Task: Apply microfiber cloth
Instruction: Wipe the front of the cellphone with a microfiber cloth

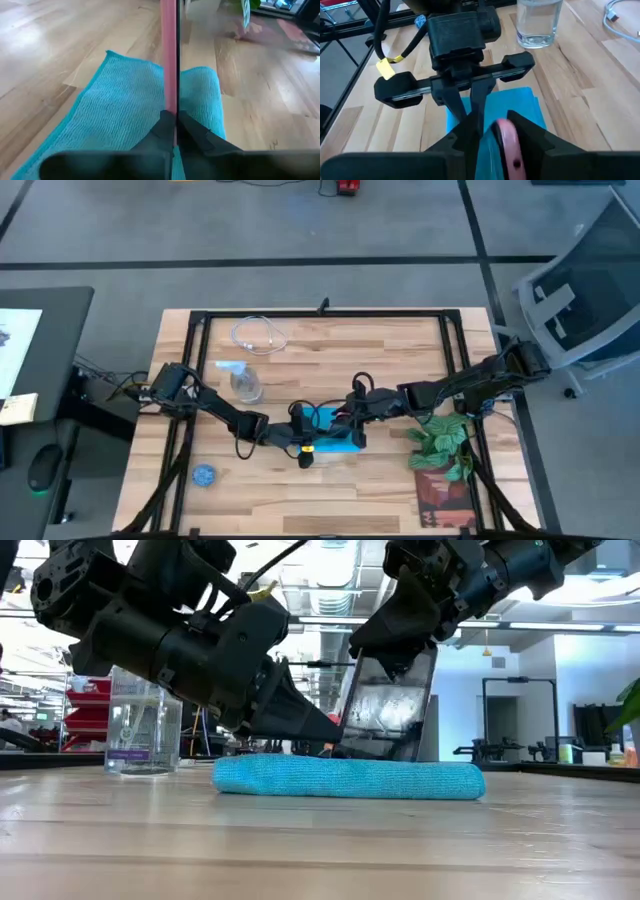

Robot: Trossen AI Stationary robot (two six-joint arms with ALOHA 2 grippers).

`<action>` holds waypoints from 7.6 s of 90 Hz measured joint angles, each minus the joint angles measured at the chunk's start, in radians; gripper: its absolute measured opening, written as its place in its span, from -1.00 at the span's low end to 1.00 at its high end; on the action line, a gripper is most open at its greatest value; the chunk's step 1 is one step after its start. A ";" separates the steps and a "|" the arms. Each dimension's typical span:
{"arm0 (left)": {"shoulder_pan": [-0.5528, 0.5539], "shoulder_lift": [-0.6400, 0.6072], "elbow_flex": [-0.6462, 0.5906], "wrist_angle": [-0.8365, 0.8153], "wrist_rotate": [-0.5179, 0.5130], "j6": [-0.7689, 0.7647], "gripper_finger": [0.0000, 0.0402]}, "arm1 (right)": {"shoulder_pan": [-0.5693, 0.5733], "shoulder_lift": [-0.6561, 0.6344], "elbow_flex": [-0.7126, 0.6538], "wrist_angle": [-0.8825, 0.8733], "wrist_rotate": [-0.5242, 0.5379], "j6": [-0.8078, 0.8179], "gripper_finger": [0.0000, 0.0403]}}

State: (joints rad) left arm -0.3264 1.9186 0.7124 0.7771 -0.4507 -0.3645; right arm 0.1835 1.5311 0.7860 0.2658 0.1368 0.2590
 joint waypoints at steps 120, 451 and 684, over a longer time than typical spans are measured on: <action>0.015 0.000 -0.001 0.050 0.075 0.059 -0.94 | 0.020 0.000 -0.001 0.077 -0.012 -0.051 -0.84; 0.030 -0.135 0.243 -0.863 0.215 -0.284 -0.98 | 0.190 0.309 -0.016 0.434 0.498 -0.203 -0.67; 0.011 -0.138 0.245 -0.868 0.209 -0.227 -0.96 | 0.248 0.406 0.106 0.628 0.920 -0.788 -1.00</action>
State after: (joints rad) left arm -0.3157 1.7805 0.9573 -0.0910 -0.2413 -0.5911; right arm 0.4313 1.9369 0.8925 0.8937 1.0565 -0.5291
